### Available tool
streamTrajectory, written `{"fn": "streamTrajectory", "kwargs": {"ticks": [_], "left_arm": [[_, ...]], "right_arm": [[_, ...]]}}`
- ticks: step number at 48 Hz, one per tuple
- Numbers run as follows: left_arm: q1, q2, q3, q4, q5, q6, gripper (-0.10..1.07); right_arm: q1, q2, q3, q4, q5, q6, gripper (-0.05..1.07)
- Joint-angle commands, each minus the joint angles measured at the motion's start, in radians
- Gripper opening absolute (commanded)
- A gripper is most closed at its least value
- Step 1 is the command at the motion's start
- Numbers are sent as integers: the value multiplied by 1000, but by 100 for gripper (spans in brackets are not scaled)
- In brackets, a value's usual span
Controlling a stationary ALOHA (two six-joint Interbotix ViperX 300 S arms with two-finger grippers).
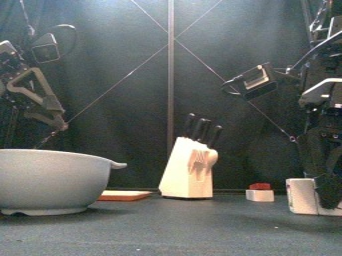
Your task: Grab white sushi roll
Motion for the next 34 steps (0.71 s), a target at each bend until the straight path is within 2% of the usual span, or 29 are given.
{"fn": "streamTrajectory", "kwargs": {"ticks": [1,8,13,34], "left_arm": [[2,2,-11,2,2,-2,90],[2,3,-12,3,2,-2,90],[0,3,-12,3,2,-2,90],[0,2,-12,3,2,-2,90]], "right_arm": [[-3,-17,-9,-3,-3,-2,77],[-5,-25,-23,0,-2,-2,61],[-5,-41,-44,-3,0,-11,53],[-18,-83,-78,-48,-2,2,51]]}}
